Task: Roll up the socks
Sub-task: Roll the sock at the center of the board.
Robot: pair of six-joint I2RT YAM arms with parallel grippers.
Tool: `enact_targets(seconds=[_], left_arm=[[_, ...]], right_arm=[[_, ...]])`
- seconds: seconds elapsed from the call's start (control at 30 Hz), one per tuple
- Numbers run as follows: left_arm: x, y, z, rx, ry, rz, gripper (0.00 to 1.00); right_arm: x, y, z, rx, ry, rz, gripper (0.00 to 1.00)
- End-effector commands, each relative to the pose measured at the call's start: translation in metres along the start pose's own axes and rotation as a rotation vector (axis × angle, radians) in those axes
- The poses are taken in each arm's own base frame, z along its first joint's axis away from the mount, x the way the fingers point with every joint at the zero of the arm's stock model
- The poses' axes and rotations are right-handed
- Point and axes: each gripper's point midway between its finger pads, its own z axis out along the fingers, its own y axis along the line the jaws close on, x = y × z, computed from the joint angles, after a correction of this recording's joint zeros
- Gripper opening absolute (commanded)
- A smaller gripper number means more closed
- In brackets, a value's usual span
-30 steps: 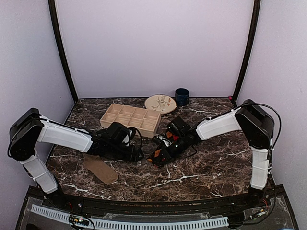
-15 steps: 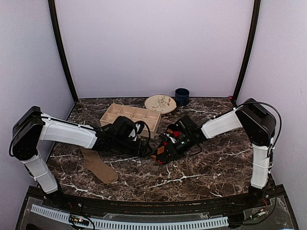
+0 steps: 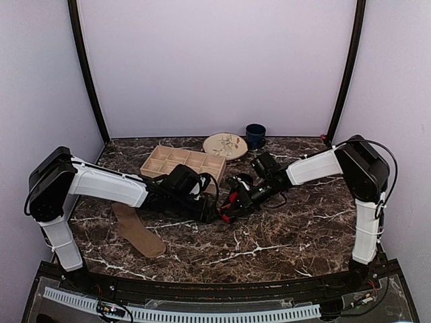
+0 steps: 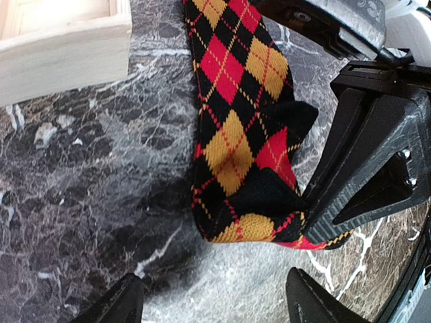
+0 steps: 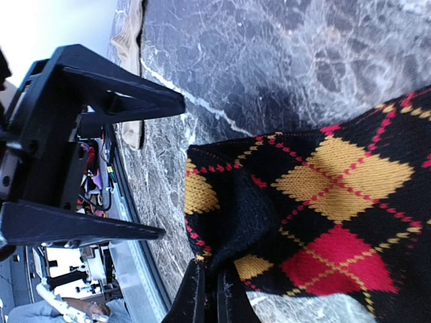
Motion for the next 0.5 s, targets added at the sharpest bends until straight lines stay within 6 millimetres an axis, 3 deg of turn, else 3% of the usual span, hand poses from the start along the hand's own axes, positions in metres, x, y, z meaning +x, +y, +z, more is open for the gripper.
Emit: enact_targets(seconds=[0.0, 0.47], left_arm=[[-0.009, -0.007, 0.002, 0.003, -0.010, 0.020, 0.76], [-0.014, -0.008, 0.015, -0.008, 0.010, 0.010, 0.76]], right_arm=[[-0.010, 0.011, -0.014, -0.047, 0.001, -0.034, 0.00], [0.006, -0.013, -0.002, -0.045, 0.065, 0.019, 0.00]])
